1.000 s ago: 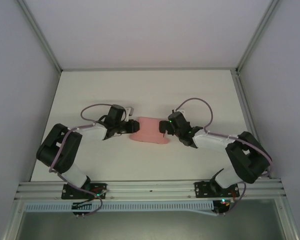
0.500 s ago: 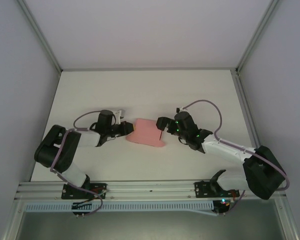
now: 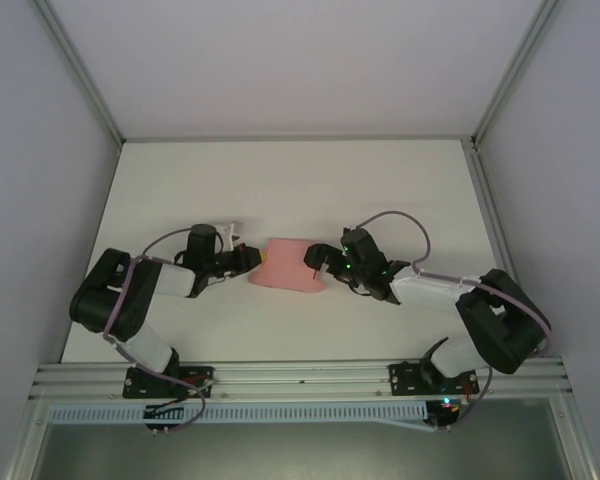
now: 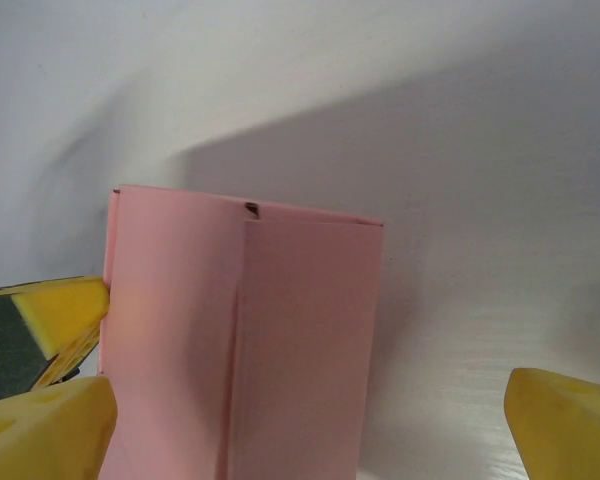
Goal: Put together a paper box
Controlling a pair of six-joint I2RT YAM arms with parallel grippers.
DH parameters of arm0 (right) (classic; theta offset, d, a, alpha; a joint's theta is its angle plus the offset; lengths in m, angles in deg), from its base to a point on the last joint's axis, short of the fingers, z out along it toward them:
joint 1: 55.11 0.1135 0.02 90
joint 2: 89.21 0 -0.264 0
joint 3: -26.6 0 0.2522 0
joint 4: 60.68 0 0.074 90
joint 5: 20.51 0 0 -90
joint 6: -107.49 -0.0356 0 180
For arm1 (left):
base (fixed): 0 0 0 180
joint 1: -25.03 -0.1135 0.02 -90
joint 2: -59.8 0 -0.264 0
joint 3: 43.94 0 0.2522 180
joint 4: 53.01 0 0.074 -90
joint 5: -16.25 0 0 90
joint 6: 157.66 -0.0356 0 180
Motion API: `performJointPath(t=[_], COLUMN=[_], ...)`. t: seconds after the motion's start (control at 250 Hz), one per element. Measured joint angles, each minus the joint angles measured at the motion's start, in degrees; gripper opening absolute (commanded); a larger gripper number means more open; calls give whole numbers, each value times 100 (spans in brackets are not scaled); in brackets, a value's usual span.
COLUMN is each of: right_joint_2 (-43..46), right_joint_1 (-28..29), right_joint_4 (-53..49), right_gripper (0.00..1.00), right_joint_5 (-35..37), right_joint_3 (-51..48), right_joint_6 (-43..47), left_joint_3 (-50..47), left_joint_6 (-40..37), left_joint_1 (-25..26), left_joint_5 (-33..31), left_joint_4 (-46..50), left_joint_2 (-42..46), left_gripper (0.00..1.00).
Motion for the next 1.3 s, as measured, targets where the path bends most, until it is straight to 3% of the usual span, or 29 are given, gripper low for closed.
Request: performJointPath(t=[0.256,0.311,0.451,0.503,0.551,0.719,0.846,0.95,1.118,1.298], right_joint_2=[-623,-623,-442,-273,-105,531,979,1200,1257,1191], right_joint_1=[0,0,-48,-48,-50,-48,-116,-334,-940,-1438], right_joint_4=[1008,1141,1305,1290,1220,826,243,-682,-2105,-3220], right_gripper=[69,63,38,35,35,35,38,40,41,39], right_joint_5=[-719,-767,-767,-726,-662,-627,-566,-562,-887,-1567], right_joint_3=[0,0,-7,-13,-15,-17,7,260,981,1545], right_joint_6=[-142,-184,-177,-192,-133,-94,-101,-210,-413,-553], left_joint_3=[0,0,39,103,188,640,1045,1453,1794,1764], left_joint_6=[17,17,44,55,28,-214,-793,-1652,-3377,-4996], left_joint_1=[-11,-11,-63,-63,-63,-63,-15,289,1672,3163], left_joint_5=[79,81,87,127,164,162,-46,-715,-2236,-3394], left_joint_4=[-81,-79,-68,-57,-35,330,929,1648,2448,2938], left_joint_2=[-52,-52,-52,-39,17,520,1182,1731,2339,2404], left_gripper=[7,9,18,21,31,99,100,100,100,100])
